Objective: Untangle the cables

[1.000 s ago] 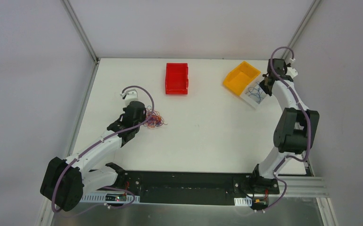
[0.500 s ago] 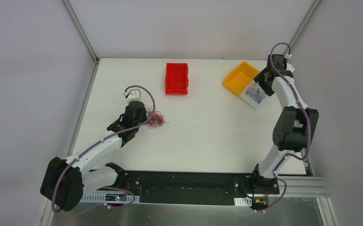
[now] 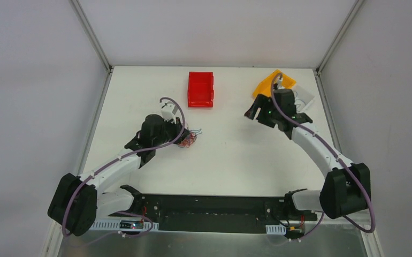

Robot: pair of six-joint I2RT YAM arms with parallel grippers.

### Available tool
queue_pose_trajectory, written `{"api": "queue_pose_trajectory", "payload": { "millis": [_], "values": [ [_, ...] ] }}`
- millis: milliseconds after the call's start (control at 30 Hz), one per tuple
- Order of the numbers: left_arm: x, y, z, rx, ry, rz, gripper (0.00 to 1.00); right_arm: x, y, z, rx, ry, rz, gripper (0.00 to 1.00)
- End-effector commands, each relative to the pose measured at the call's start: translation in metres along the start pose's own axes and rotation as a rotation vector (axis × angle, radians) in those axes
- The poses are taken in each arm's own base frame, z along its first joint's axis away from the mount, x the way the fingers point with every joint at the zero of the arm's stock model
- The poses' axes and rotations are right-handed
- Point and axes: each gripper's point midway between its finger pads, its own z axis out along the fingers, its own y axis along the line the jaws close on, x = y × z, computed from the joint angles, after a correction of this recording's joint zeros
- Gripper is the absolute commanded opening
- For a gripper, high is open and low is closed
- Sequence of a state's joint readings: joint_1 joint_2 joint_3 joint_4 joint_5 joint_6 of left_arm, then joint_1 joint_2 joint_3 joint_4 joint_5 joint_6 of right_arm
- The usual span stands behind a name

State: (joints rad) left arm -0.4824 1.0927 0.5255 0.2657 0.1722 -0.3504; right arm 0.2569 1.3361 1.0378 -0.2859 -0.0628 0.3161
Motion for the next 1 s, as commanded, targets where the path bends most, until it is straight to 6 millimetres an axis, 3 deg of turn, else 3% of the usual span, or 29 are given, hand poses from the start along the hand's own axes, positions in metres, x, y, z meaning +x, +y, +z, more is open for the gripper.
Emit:
{"api": "queue_pose_trajectory", "payload": {
  "millis": [0, 67, 233, 400, 700, 967],
  "values": [
    [-0.011, -0.054, -0.002, 0.313, -0.026, 0.04, 0.08, 0.059, 0.057, -0.003, -0.329, 0.084, -0.151, 0.71],
    [-0.011, -0.064, -0.006, 0.377, -0.03, 0.048, 0.08, 0.084, 0.064, 0.0, -0.361, 0.121, -0.206, 0.7],
    [-0.012, -0.082, -0.015, 0.49, -0.046, 0.059, 0.08, 0.108, 0.093, -0.006, -0.499, 0.069, -0.309, 0.71],
    [-0.011, -0.08, -0.013, 0.483, -0.047, 0.056, 0.08, 0.134, 0.102, -0.004, -0.601, 0.097, -0.313, 0.71],
    [-0.006, -0.077, -0.004, 0.472, -0.018, 0.049, 0.07, 0.18, 0.125, -0.018, -0.747, 0.181, -0.389, 0.66],
    [0.0, -0.071, 0.003, 0.444, 0.008, 0.042, 0.07, 0.197, 0.123, 0.001, -0.697, 0.226, -0.404, 0.63]
  ]
}}
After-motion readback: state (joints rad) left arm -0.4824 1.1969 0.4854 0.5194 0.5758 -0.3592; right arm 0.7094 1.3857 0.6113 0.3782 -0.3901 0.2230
